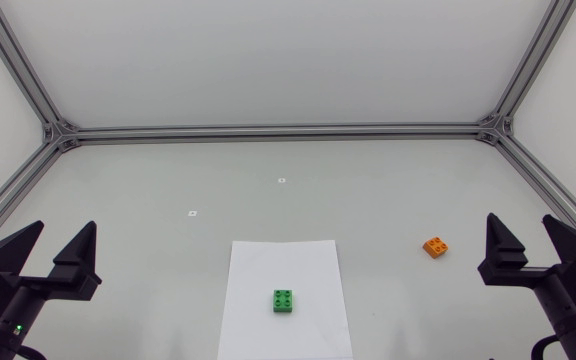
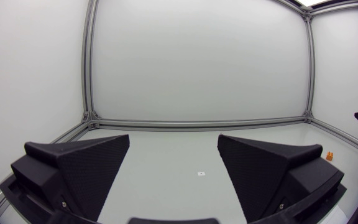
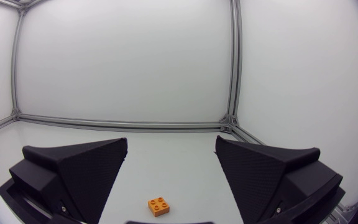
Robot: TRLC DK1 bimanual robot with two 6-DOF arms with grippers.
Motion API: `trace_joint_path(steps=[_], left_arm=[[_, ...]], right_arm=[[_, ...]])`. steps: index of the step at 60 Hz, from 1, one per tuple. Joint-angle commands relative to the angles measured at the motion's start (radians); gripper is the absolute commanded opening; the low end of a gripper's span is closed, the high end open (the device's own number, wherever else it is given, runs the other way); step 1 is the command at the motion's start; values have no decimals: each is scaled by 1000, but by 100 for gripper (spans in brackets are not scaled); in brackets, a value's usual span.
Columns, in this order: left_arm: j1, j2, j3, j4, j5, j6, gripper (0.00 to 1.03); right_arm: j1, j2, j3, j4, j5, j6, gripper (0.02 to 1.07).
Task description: Pick up the orange 2x2 brick with the right arm and stack it on top of the green 2x2 brick in the center
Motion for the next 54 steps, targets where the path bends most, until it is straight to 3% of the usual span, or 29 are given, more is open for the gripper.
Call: trace_joint_path(steps=[1,27,41,54], left_arm=[[3,-8,-41,-15,4,13,99],[3,-8,-41,-15,4,13,99],[3,-8,-41,-15,4,13,99],[3,-8,-41,-15,4,13,99]], right_arm=[[-10,-11,-20,-4,-1,-3,103],[-3,-11,11,60,3,-1,103],[12,14,130,11,3,-1,103],[29,217,310,-49,2,8,102]])
